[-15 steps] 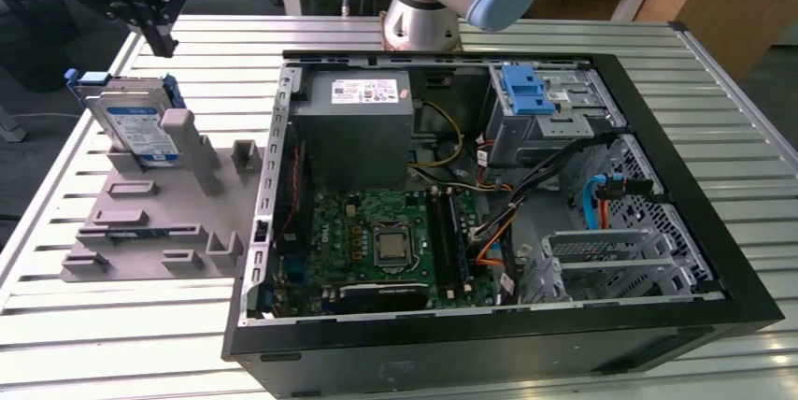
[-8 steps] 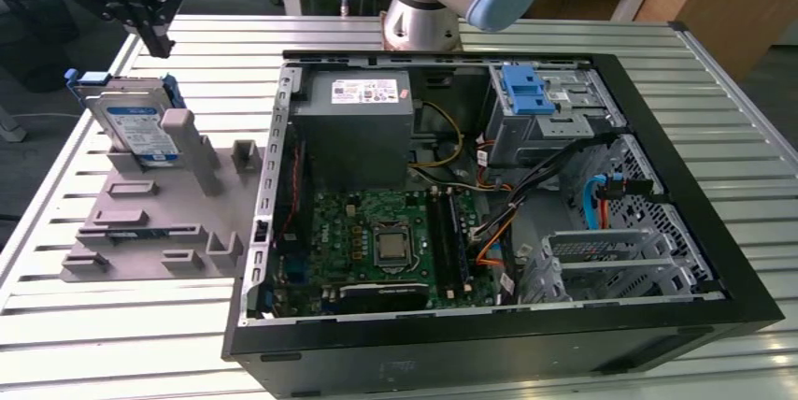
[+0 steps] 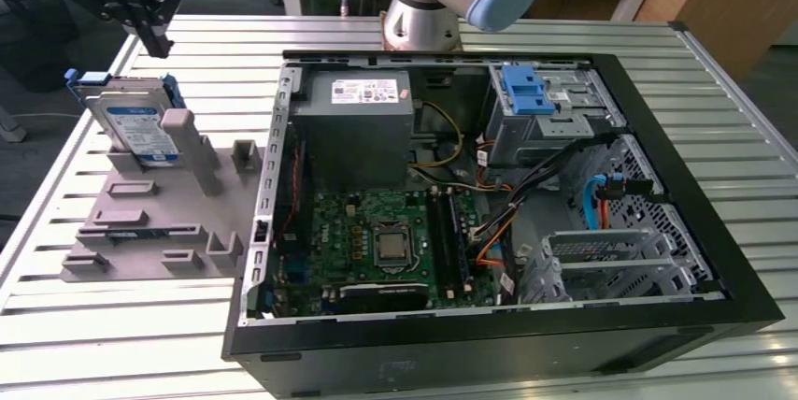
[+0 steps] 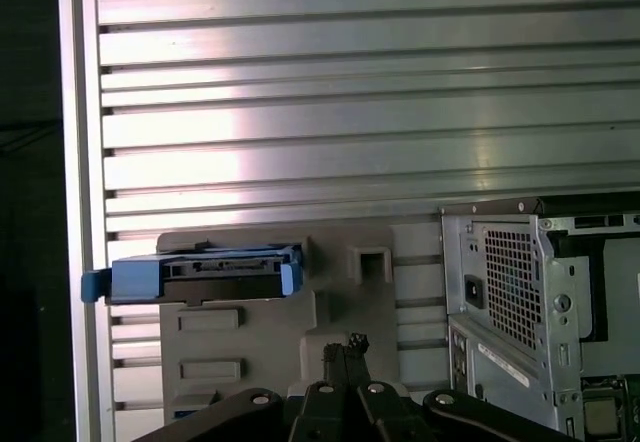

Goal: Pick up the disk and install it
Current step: 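Reach for the disk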

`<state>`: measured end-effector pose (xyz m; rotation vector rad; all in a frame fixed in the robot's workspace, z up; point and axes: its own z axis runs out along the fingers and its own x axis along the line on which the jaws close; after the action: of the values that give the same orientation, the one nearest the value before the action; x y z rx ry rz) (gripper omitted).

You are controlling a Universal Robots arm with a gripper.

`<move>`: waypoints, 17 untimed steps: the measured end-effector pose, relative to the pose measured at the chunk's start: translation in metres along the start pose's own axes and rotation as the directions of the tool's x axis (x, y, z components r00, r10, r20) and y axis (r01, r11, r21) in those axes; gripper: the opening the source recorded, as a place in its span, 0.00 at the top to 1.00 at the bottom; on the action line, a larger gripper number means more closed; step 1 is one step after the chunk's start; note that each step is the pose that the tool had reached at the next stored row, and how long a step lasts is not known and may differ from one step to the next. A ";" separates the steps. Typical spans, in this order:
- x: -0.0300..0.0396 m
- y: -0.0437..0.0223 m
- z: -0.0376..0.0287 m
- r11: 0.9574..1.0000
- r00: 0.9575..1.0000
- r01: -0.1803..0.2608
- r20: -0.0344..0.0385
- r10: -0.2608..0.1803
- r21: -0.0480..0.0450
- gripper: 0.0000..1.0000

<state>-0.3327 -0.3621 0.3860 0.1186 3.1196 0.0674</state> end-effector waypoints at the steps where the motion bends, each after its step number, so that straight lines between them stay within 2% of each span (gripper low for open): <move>1: 0.0003 0.0000 0.0000 1.000 1.000 0.000 0.000 0.000 0.000 0.89; 17: 0.0079 -0.0006 0.0002 1.000 1.000 0.000 0.000 0.000 0.000 0.89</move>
<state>-0.3406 -0.3620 0.3856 0.1185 3.1196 0.0673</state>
